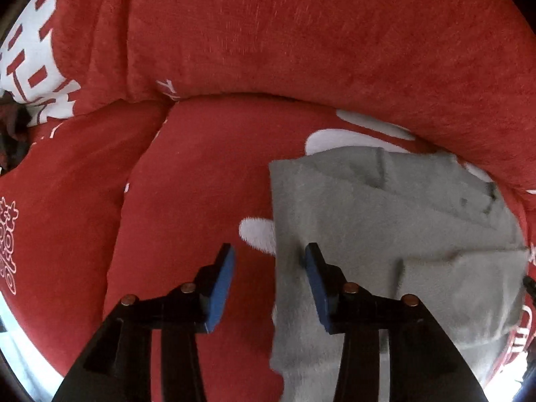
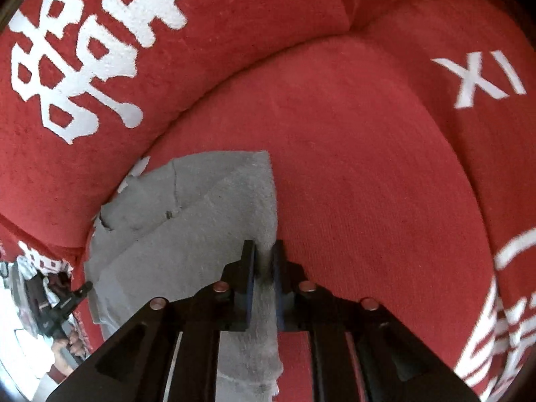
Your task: Fold small clothes
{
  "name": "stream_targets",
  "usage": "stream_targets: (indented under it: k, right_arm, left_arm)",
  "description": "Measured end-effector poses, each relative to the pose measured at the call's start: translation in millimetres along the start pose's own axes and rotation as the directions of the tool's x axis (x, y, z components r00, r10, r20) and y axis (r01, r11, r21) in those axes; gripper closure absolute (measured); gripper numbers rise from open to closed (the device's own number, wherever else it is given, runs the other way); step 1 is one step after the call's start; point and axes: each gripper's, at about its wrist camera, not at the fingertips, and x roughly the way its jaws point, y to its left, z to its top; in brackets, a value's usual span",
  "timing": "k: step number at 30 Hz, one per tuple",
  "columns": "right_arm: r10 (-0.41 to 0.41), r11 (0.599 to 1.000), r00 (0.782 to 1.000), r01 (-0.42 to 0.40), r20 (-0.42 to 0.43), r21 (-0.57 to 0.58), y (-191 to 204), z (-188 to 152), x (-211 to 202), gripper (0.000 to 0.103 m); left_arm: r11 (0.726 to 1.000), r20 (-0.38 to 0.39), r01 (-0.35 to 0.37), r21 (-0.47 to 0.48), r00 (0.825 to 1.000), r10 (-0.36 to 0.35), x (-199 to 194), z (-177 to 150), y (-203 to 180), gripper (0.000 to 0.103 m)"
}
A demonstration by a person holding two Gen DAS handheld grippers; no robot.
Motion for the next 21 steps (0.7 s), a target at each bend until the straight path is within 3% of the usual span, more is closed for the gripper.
stream_targets:
  k: [4,7,10,13,15,17,18,21]
  right_arm:
    - [0.024,1.000,0.999,-0.024,0.048,-0.001,8.8,-14.2,-24.4,0.088]
    - [0.071,0.997,0.997,-0.070,0.034,-0.026,22.7,-30.5,-33.8,0.088]
    - [0.064,0.994,0.998,-0.064,0.003,-0.084,38.9,-46.6,-29.9,0.089]
    - [0.021,0.991,1.000,-0.024,-0.023,-0.130,48.7,-62.1,-15.8,0.089]
    - [-0.030,0.988,0.999,0.025,-0.035,-0.152,50.3,-68.7,-2.4,0.089]
    - [-0.081,0.980,0.996,0.073,-0.038,-0.188,45.6,-74.1,8.3,0.096]
    - [-0.075,0.976,0.997,0.069,-0.021,-0.204,44.0,-76.2,7.8,0.099]
    - [-0.064,0.974,0.998,0.060,-0.011,-0.220,38.8,-77.9,5.3,0.103]
  left_arm:
    - [0.995,0.009,0.091,0.028,0.996,-0.092,-31.5,-16.1,-8.0,0.058]
    - [0.984,0.004,0.150,0.096,0.988,-0.151,-45.5,-32.5,-35.5,0.058]
    - [0.968,-0.026,0.199,0.153,0.980,-0.198,-37.4,-44.5,-73.5,0.058]
    - [0.964,-0.055,0.199,0.175,0.980,-0.192,-19.0,-61.5,-105.0,0.058]
    - [0.971,-0.065,0.145,0.191,0.989,-0.135,-2.5,-68.6,-113.6,0.058]
    - [0.970,-0.017,0.121,0.210,0.993,-0.121,-1.8,-72.3,-113.1,0.053]
    - [0.971,-0.030,0.115,0.207,0.993,-0.111,-1.3,-72.6,-110.7,0.048]
    - [0.977,-0.053,0.144,0.155,0.989,-0.137,-2.7,-71.7,-92.4,0.048]
